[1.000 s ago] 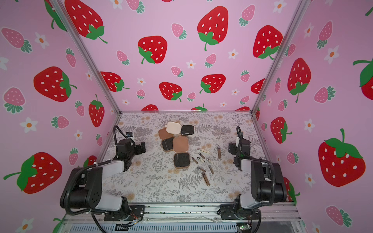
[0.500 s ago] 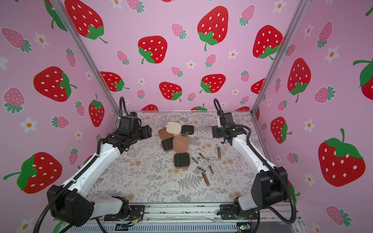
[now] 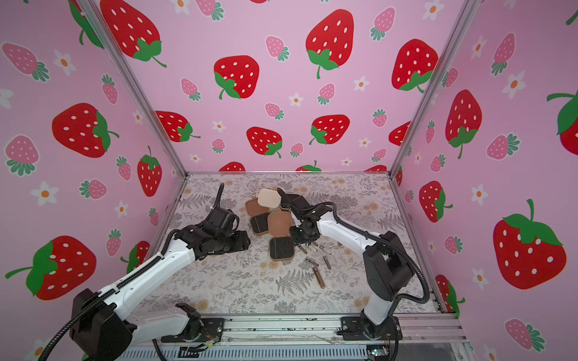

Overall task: Organize nail clipper sets
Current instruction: Adjust the storage box at the center of the board.

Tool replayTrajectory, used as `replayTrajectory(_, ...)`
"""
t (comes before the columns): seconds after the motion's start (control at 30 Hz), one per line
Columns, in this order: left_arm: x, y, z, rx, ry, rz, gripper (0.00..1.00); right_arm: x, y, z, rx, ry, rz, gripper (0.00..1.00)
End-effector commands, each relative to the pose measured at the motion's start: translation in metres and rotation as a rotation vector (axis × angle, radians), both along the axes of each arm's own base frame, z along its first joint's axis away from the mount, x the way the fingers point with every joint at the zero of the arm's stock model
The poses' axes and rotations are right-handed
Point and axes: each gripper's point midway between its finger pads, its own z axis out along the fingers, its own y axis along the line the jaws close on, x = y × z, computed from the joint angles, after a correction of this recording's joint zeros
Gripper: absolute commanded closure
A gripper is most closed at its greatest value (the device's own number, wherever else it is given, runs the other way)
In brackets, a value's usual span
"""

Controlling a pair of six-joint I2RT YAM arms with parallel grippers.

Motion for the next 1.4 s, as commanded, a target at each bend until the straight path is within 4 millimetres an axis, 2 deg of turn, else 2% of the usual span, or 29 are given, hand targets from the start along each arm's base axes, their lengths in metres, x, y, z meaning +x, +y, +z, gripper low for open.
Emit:
replayTrajectory(0.0, -0.003, -0.002, 0.004, -0.037, -0.01, 0.026, 0.27, 0.0, 0.017, -0.003, 0.059, 0.013, -0.089, 0.55)
replayTrajectory(0.17, -0.005, 0.002, 0.01, -0.043, -0.04, 0.027, 0.29, -0.003, 0.022, -0.023, 0.015, 0.052, -0.117, 0.62)
replayTrajectory(0.3, -0.006, 0.004, 0.013, -0.032, -0.049, 0.02, 0.3, -0.003, 0.018, -0.038, -0.034, 0.07, -0.143, 0.64)
replayTrajectory(0.67, -0.005, 0.003, 0.015, -0.025, -0.054, 0.007, 0.3, -0.004, 0.023, -0.059, -0.044, 0.1, -0.15, 0.66)
replayTrajectory(0.93, -0.006, 0.004, 0.016, -0.017, -0.051, 0.0, 0.31, -0.004, 0.027, -0.073, -0.062, 0.121, -0.147, 0.73)
replayTrajectory(1.2, -0.011, 0.005, 0.029, -0.019, -0.063, -0.019, 0.33, -0.009, 0.022, -0.078, -0.093, 0.133, -0.12, 0.88)
replayTrajectory(1.37, -0.014, 0.009, 0.042, -0.013, -0.083, -0.029, 0.33, -0.014, 0.02, -0.067, -0.087, 0.102, -0.03, 0.91)
